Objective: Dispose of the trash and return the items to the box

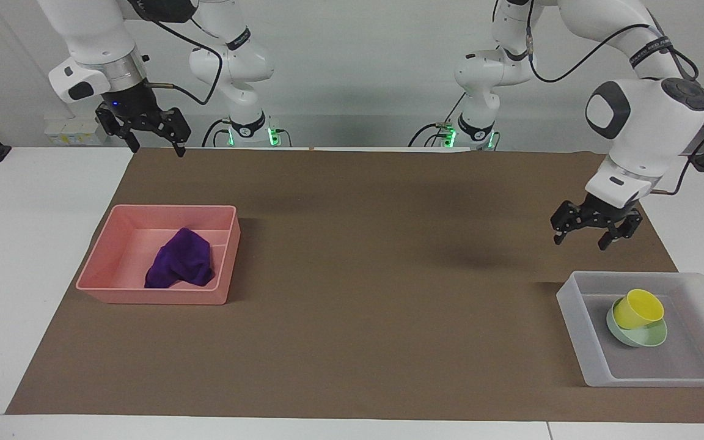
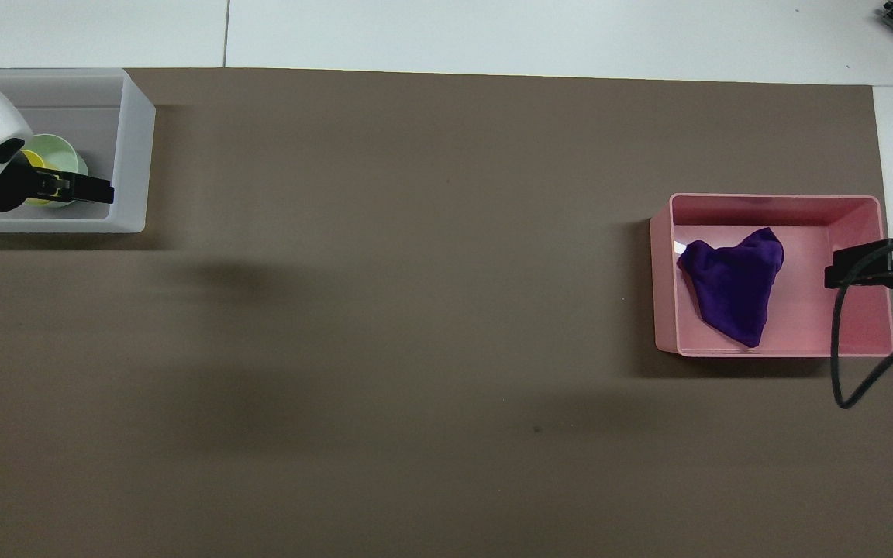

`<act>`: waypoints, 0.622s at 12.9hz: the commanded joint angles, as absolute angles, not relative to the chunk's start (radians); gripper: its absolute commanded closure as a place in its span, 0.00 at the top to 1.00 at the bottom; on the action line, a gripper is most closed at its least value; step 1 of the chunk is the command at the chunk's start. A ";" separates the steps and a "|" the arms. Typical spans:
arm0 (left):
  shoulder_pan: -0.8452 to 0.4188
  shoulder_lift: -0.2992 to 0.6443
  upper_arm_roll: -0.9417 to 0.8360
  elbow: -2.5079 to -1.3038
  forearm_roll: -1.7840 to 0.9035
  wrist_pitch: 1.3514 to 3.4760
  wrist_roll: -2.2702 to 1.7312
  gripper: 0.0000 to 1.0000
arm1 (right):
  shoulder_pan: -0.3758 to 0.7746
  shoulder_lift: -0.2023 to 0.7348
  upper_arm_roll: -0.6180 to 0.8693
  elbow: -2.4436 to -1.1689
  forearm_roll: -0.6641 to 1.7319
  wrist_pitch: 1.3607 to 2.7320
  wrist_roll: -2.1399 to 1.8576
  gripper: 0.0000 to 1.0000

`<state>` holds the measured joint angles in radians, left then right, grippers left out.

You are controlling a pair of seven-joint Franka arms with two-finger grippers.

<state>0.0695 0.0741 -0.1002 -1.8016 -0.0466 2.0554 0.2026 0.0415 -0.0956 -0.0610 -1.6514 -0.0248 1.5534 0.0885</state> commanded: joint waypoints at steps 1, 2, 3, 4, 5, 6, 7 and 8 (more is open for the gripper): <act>0.029 -0.009 -0.083 -1.830 -0.049 1.988 0.209 1.00 | 0.034 -0.123 -0.060 -1.696 -0.014 1.572 -0.001 1.00; 0.028 -0.014 -0.086 -1.804 -0.049 1.955 0.209 1.00 | 0.034 -0.124 -0.060 -1.697 -0.015 1.577 0.003 1.00; 0.028 -0.009 -0.086 -1.766 -0.048 1.918 0.210 1.00 | 0.032 -0.123 -0.060 -1.695 -0.015 1.574 0.006 1.00; 0.029 0.000 -0.086 -1.726 -0.029 1.884 0.210 1.00 | 0.032 -0.123 -0.061 -1.690 -0.015 1.565 0.026 1.00; 0.029 0.006 -0.087 -1.686 -0.006 1.844 0.210 1.00 | 0.032 -0.120 -0.061 -1.684 -0.015 1.553 0.052 1.00; 0.029 0.008 -0.087 -1.652 0.004 1.810 0.210 1.00 | 0.032 -0.114 -0.061 -1.671 -0.017 1.546 0.061 1.00; 0.029 0.012 -0.086 -1.643 0.009 1.798 0.209 1.00 | 0.028 -0.110 -0.060 -1.661 -0.014 1.534 0.063 1.00; 0.029 0.009 -0.086 -1.634 0.014 1.781 0.209 1.00 | 0.034 -0.112 -0.060 -1.661 -0.015 1.529 0.064 1.00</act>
